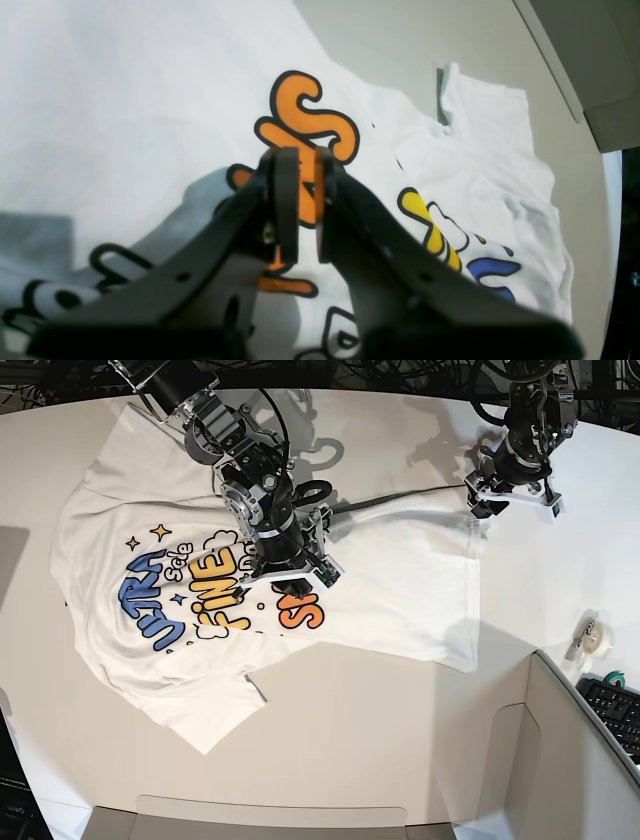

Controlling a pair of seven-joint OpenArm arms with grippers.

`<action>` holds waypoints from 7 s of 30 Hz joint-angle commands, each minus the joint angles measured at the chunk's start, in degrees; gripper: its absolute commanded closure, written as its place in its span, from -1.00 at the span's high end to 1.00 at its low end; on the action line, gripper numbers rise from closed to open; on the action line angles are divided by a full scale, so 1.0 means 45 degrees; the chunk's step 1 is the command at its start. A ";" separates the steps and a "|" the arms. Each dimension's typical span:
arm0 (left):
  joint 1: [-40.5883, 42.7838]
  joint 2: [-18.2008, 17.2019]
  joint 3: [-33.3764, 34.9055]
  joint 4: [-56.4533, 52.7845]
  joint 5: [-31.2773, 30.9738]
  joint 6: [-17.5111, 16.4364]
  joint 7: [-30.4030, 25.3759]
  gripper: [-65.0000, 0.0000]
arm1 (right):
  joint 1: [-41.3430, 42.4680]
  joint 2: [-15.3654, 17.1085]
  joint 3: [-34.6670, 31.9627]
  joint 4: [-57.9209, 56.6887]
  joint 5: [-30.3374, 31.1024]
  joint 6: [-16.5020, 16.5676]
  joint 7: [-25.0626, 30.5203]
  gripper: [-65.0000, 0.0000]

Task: Layout the t-shirt on the table in an organized manner, then fold the t-shirt properly

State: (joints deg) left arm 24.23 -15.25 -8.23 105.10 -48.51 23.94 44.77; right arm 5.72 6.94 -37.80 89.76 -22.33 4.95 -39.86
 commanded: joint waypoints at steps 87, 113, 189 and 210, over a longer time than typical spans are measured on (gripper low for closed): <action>-1.0669 0.1210 0.2190 -0.7912 0.0026 0.0218 0.0043 -1.00 | -0.0264 -0.0829 0.0049 0.0401 -0.0128 -0.2048 0.0290 -0.85; -0.7758 0.0233 0.0002 -0.5255 -0.4116 0.0198 0.2192 0.12 | -0.0479 -0.0849 0.0361 0.0382 -0.0128 -0.2165 0.0290 -0.85; -0.7406 -0.1662 0.0764 -0.1817 -0.0892 -0.2576 0.4341 -1.00 | 0.0127 -0.2060 0.2159 0.0128 -0.0069 -0.2028 0.0310 -0.84; -0.7406 -0.1604 0.0823 -0.2012 -0.0306 -0.2654 0.4204 -0.85 | -0.0010 -0.1982 0.2159 0.0128 -0.0069 -0.2028 0.0310 -0.84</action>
State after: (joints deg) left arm -7.99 -21.76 -4.23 95.50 -49.67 12.32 64.45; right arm 4.62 -1.61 -28.08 89.38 -22.11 -3.88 -39.90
